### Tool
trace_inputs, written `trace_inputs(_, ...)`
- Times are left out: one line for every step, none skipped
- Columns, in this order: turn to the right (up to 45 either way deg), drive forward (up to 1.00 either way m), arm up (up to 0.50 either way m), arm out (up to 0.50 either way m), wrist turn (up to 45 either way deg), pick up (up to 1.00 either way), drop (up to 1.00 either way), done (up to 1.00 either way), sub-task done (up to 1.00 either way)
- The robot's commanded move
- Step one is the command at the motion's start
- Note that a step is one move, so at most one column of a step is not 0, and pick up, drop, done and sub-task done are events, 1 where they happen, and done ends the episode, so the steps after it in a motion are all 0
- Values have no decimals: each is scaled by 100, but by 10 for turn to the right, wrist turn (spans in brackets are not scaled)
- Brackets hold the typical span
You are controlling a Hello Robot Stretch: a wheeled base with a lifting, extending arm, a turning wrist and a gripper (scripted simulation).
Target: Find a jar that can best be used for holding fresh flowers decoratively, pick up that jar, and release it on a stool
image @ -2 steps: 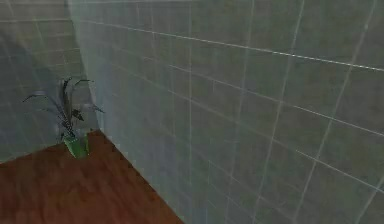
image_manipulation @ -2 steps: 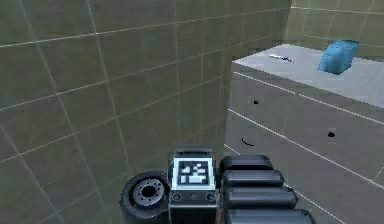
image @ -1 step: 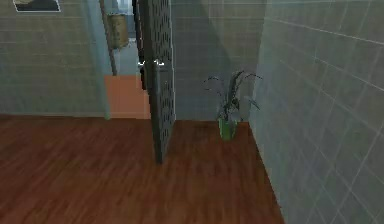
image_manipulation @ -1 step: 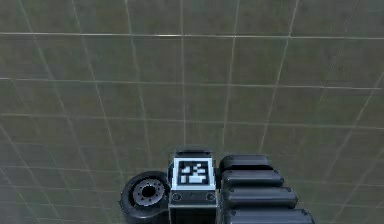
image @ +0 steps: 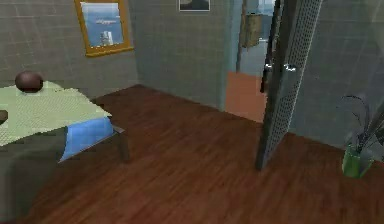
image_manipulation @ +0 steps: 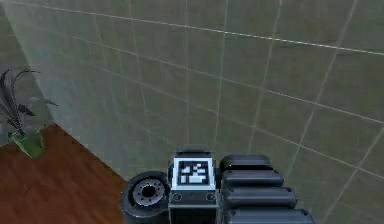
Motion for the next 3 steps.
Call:
trace_inputs(450, 0, 0, 0, 0, 0, 0, 0, 0)
trace_inputs(450, 0, 0, 0, 0, 0, 0, 0, 0)
trace_inputs(450, 0, 0, 0, 0, 0, 0, 0, 0)
